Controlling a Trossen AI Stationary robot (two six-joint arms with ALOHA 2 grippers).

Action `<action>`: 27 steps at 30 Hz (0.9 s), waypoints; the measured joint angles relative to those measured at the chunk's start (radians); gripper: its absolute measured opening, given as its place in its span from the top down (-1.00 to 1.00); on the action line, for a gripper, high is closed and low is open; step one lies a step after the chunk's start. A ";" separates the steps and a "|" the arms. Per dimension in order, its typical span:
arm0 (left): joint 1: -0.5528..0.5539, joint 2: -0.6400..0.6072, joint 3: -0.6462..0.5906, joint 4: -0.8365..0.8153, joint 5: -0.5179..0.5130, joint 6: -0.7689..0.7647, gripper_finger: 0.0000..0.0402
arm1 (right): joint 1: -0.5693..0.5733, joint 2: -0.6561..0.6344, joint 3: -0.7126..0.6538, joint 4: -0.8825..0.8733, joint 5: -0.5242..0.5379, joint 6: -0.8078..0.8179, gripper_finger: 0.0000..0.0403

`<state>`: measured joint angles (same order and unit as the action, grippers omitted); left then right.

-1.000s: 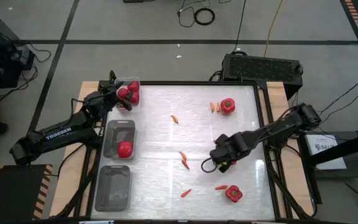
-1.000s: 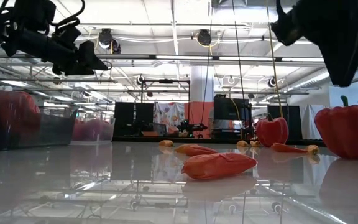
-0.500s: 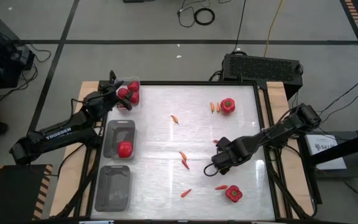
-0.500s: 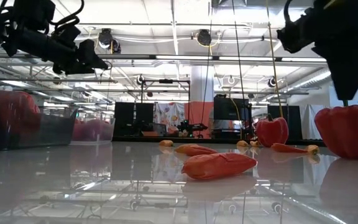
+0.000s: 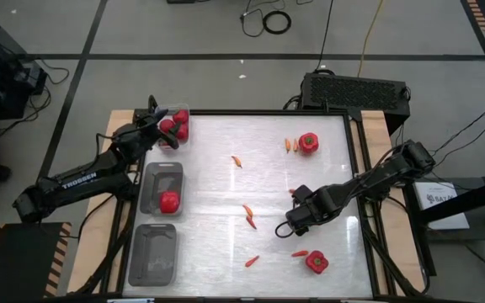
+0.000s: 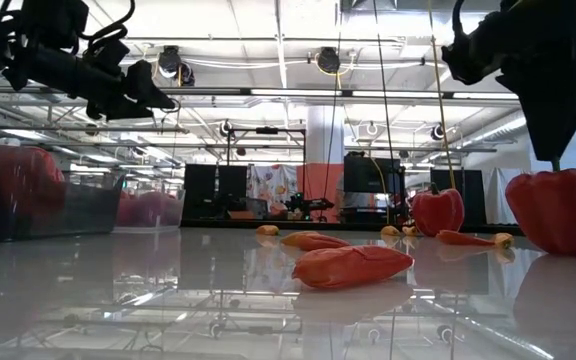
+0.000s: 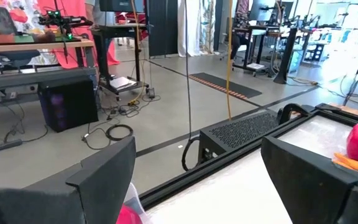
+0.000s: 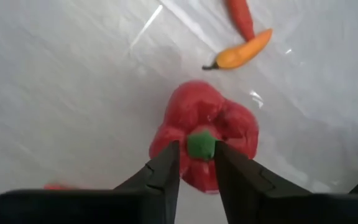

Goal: Sort produce into baskets
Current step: Put the bell pepper into the top gray bin

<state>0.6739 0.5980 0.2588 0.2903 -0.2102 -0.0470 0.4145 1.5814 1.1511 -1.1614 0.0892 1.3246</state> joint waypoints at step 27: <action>0.000 0.000 0.000 0.001 0.002 0.000 -0.75 | 0.000 0.001 0.000 -0.002 0.009 0.048 0.70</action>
<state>0.6742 0.5980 0.2588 0.2909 -0.2085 -0.0471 0.4145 1.5822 1.1511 -1.1629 0.0986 1.3724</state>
